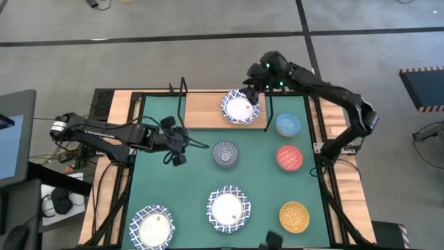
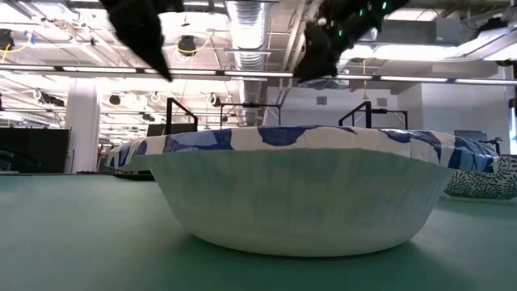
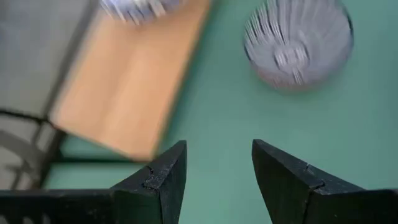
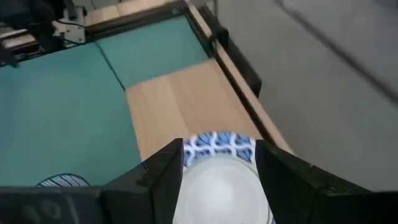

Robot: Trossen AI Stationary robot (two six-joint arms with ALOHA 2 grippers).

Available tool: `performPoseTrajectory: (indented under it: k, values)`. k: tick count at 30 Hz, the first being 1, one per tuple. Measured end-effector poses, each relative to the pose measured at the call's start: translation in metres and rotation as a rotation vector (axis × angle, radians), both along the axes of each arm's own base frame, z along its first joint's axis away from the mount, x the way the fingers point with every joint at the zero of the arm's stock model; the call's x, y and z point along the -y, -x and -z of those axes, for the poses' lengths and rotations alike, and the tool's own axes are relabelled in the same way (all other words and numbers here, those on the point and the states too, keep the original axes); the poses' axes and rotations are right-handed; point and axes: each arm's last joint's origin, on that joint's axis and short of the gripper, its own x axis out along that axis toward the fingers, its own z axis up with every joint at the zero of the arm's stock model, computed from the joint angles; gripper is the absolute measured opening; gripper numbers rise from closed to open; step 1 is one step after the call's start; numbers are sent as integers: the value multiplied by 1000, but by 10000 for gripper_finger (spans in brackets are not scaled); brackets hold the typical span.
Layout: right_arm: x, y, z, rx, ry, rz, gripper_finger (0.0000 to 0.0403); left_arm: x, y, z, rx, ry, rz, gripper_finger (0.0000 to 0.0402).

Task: Place and stack bowls onto a shelf
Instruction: Stack the white bowl on top of the other white bowls on the shelf

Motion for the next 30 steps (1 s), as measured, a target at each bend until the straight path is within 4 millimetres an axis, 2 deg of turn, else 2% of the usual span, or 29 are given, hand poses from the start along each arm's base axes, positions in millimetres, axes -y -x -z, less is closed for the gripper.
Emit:
performPoseTrajectory:
  k: [3, 6, 10, 13, 16, 20, 24, 30]
  values:
    - [-33, -6, -11, -9, 42, -66, 221, 7, 4, 5, -44, 116, 35, 169]
    - [-68, -13, -12, -48, 10, -166, 219, 18, 5, 15, -56, 193, 67, 169]
    - [-110, -19, 7, -94, -30, -263, 218, 30, 4, 29, -6, 207, 95, 169]
    - [-132, -16, 22, -110, -18, -249, 218, 37, -1, 36, 61, 246, 137, 169]
    - [-146, -10, 35, -114, -23, -209, 218, 43, 0, 38, 27, 408, 199, 169]
    - [-161, -4, 46, -61, -24, -226, 218, 56, 15, 46, -194, 698, 278, 169]
    - [-170, -2, 54, -54, -22, -258, 218, 73, 26, 61, -303, 707, 324, 169]
    - [-168, -4, 57, -62, 9, -273, 218, 94, 24, 84, -389, 842, 422, 169]
